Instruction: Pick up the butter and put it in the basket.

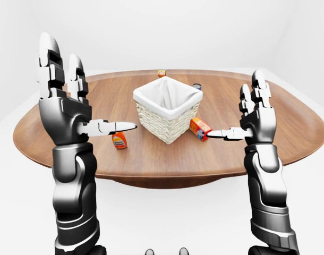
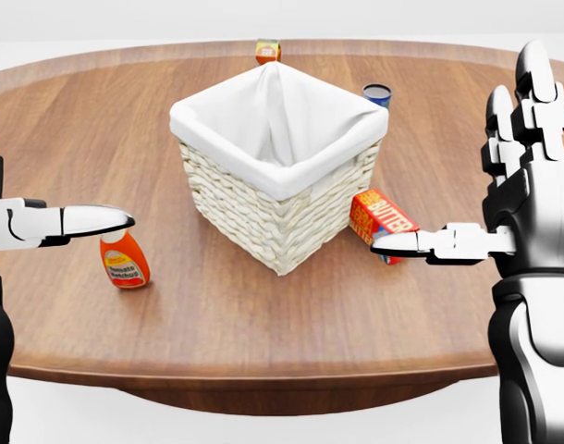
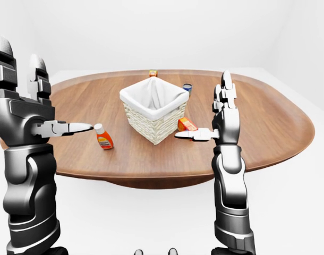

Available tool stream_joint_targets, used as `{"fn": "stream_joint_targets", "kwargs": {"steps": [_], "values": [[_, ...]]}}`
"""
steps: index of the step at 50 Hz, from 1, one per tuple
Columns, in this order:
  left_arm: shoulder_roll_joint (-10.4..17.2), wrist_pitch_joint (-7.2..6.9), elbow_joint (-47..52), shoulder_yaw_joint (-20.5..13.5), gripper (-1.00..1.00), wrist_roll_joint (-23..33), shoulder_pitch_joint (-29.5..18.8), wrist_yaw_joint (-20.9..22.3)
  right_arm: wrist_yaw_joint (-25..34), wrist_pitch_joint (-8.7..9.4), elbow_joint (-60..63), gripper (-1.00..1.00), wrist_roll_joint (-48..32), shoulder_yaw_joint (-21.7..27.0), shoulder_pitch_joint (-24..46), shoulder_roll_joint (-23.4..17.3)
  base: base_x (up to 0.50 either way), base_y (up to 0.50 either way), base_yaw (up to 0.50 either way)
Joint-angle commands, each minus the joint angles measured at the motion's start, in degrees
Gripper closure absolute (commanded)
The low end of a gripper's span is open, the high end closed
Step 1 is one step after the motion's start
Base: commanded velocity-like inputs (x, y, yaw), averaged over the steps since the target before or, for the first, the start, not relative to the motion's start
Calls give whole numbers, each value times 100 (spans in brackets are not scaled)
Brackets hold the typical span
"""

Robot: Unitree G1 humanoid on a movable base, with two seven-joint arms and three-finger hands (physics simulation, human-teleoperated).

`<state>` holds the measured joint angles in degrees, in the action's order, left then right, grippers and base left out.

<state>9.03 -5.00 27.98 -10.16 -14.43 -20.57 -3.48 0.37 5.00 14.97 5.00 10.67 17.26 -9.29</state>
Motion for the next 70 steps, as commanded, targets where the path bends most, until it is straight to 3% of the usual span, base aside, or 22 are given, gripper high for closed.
{"fn": "stream_joint_targets", "kwargs": {"steps": [1,70], "values": [[-5,0,-84,21,-100,62,-14,9,-29,0,-143,-100,-13,-24,57,-14,22,0,0],[-74,0,-432,95,-100,255,27,104,10,0,-333,-100,-50,-8,84,-53,22,0,0]]}}
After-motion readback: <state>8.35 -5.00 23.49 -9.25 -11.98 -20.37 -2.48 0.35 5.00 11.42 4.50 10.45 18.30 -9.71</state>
